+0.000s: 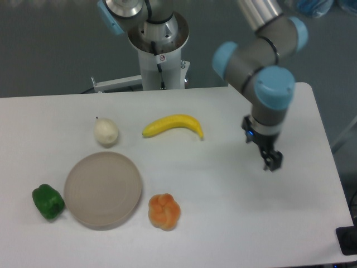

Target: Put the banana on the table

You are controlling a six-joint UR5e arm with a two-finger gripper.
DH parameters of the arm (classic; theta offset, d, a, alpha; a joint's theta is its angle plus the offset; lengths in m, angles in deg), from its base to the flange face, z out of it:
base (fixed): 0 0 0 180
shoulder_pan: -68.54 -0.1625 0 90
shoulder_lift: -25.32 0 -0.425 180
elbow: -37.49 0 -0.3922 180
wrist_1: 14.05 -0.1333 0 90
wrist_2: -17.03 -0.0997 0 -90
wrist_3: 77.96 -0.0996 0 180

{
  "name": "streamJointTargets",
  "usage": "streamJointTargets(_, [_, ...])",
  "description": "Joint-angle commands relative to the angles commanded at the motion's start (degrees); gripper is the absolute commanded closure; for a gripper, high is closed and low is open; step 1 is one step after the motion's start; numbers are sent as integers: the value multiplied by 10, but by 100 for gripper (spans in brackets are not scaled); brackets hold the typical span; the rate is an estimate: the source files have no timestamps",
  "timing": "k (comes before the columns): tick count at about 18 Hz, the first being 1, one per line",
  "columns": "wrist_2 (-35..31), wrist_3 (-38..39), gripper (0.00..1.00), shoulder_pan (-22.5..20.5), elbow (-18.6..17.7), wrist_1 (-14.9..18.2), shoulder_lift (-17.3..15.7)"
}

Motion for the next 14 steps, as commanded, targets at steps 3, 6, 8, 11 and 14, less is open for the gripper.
streamJointTargets(3, [-3,1,0,-11,74,16,48])
streamJointTargets(6, [-3,11,0,-18,124,69,73])
streamJointTargets(8, [-1,32,0,-18,130,69,81])
streamJointTargets(11, [-1,59,0,-16,142,71,90])
streamJointTargets(14, [-1,60,0,-13,142,71,91])
